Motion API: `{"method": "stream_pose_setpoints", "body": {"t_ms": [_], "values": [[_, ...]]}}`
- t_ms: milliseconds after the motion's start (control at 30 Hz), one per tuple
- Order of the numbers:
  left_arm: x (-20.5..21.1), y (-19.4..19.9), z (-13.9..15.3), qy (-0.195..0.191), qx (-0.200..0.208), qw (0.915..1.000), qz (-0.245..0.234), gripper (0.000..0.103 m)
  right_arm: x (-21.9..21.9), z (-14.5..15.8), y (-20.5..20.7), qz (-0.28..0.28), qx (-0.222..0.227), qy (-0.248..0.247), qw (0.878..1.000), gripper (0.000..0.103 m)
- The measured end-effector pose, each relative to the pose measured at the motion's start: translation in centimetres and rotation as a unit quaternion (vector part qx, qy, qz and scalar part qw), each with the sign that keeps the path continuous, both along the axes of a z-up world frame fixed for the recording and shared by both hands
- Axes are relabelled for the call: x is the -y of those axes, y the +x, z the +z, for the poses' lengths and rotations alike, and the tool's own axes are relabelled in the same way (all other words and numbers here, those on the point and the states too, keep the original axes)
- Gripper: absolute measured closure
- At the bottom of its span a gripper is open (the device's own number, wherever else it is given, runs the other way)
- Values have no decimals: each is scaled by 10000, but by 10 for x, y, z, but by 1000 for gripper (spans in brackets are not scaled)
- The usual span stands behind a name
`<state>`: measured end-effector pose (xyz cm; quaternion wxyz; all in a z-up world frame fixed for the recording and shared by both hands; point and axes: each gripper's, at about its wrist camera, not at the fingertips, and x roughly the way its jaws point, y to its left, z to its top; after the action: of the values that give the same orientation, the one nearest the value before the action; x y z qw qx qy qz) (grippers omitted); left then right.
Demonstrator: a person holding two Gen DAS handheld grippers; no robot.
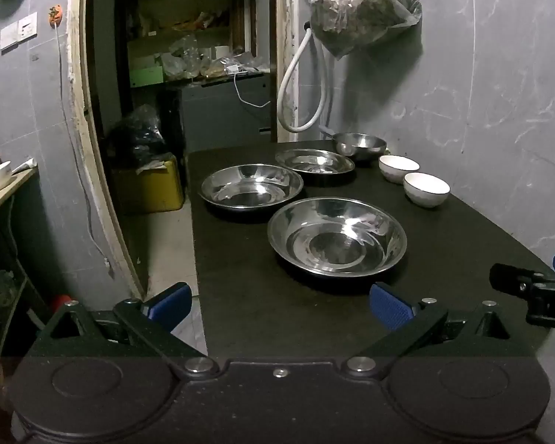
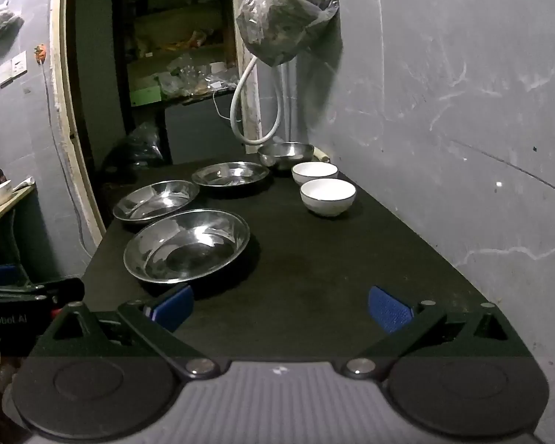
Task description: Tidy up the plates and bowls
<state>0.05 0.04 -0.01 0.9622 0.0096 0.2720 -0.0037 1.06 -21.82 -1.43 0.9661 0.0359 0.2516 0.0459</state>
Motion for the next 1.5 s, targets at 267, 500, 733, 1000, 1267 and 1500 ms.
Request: {"method": "stream_pose_setpoints", "body": {"t_ms": [267,500,733,1000,1267,1500], "values": [[-1,-2,0,-12,29,10000,11,1,-5,5,-2,41,-3,18,10000,0],[-3,-2,2,-16,28,10000,-6,1,-6,3,2,77,4,-19,10000,0],[-3,-3,2,-17,23,10000,14,1,-6,4,0,77,5,-26,10000,0],[-3,-6,5,-24,-8,10000,30,1,-6,4,-1,74,1,-26,10000,0],[-3,-8,3,-31,-16,10000,29,1,-7,4,-2,59,13,-30,10000,0],[-3,-7,3,-27,-16,10000,29,1,-6,4,-3,65,13,-27,10000,0]]}}
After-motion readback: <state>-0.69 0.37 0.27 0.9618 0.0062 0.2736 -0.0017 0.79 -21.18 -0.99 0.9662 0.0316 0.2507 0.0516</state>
